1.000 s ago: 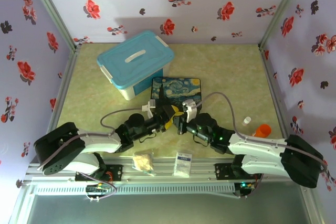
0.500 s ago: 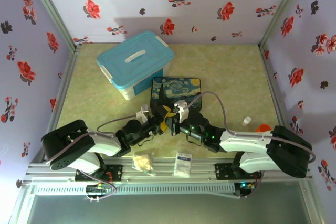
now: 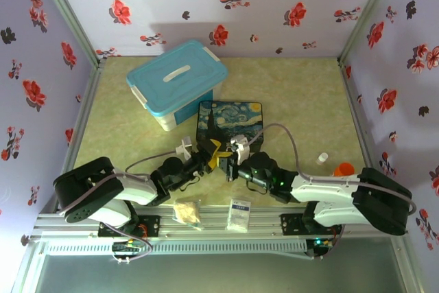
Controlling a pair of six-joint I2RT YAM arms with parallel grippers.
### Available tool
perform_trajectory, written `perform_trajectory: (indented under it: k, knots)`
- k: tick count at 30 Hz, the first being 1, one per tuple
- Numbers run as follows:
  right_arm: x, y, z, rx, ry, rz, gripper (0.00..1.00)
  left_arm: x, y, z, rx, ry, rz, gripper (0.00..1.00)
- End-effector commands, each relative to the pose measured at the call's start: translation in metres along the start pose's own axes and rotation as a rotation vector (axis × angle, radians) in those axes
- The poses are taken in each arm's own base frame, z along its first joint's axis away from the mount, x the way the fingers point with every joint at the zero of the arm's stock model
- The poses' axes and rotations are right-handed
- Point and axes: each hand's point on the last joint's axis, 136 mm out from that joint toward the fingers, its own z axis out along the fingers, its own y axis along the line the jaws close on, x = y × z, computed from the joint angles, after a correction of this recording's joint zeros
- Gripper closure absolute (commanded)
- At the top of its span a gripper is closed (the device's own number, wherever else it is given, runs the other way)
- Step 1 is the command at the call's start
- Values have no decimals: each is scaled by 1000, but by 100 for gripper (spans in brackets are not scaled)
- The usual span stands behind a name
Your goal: Unlock the padlock with the key
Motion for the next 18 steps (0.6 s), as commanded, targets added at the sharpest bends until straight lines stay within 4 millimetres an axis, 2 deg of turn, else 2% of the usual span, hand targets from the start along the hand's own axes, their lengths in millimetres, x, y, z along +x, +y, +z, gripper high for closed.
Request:
perform_trajectory:
  k: [1, 2, 14, 18]
  knots:
    - [-2, -2, -7, 9, -26, 4, 100, -5, -7, 0, 30, -22, 19, 38]
    - [-2, -3, -8, 12, -31, 3, 100, -6, -5, 1, 23, -24, 19, 43]
    - [-4, -9, -19, 42, -44, -12, 100, -4, 11, 8, -23, -11, 15, 64]
    - [-1, -10, -20, 43, -33, -13, 100, -3, 8, 9, -13, -9, 9, 69]
